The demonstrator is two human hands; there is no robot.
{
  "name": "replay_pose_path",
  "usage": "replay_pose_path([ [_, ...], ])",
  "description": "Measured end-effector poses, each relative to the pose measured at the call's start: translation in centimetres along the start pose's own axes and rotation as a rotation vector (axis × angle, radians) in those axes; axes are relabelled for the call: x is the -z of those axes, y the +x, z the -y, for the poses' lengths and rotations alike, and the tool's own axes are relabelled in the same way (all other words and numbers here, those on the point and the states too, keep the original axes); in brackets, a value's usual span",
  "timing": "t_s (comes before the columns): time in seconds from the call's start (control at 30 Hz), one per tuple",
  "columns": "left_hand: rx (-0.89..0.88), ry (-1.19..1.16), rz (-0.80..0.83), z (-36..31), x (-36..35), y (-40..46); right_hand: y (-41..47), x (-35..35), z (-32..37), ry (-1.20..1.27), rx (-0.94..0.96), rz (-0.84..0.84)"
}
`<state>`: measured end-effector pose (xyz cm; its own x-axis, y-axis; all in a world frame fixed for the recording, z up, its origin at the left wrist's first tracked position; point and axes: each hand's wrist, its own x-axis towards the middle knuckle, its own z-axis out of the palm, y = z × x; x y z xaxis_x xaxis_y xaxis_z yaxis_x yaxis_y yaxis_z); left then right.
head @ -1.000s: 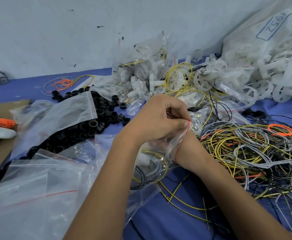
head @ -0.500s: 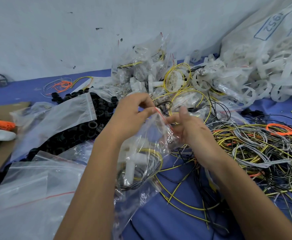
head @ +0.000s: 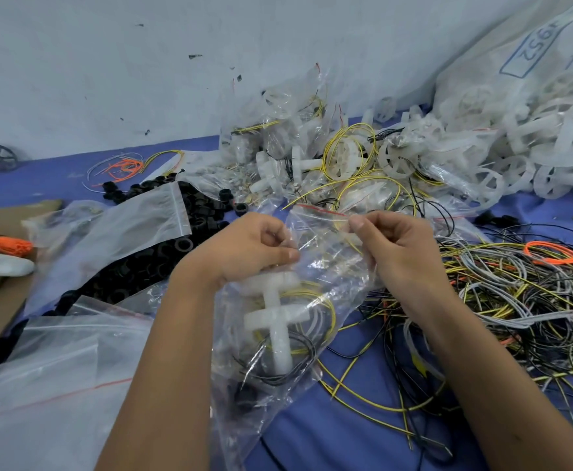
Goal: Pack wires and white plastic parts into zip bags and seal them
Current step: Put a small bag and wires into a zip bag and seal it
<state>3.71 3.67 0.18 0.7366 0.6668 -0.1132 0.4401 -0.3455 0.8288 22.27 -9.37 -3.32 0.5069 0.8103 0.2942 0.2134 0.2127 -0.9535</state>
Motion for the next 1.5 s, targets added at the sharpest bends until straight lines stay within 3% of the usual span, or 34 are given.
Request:
replay_pose_path([
  [0.2, 0.087, -0.174, 0.072, 0.0, 1.2, -0.7, 0.4, 0.7, 0.4, 0.212, 0.020, -0.124],
  [0.3, 0.117, -0.137, 0.006, 0.3, 1.4, -0.6, 0.7, 0.8, 0.5, 0.314, 0.053, -0.111],
  [0.5, 0.175, -0.172, -0.184, 0.8, 1.9, -0.4, 0.0, -0.8, -0.4, -0.035, -0.032, 0.036],
  [0.6, 0.173, -0.257, -0.219, 1.2, 2.5, -0.3, -0.4, -1.3, -0.6, -0.050, -0.083, 0.106],
  [0.93, 0.121, -0.605, -0.187, 0.6, 2.6, -1.2, -0.5, -1.3, 0.1, 0.075, -0.273, 0.125],
  [1.07, 0.055, -0.708, -0.021, 0.5, 2.7, -1.9, -0.6, -1.2, 0.3, 0.242, -0.422, 0.246],
  [1.23, 0.035, -0.663, 0.136, 1.2, 3.1, -2.5, -1.1, -0.9, 0.5, 0.267, -0.425, 0.416],
  [1.37, 0.059, -0.537, -0.032, 1.8, 2.8, -1.9, -1.2, -0.8, 0.4, 0.105, -0.459, 0.440],
  [1.5, 0.073, -0.460, -0.006, 2.6, 2.7, -1.8, -1.0, -0.2, 0.2, -0.015, -0.636, 0.505],
])
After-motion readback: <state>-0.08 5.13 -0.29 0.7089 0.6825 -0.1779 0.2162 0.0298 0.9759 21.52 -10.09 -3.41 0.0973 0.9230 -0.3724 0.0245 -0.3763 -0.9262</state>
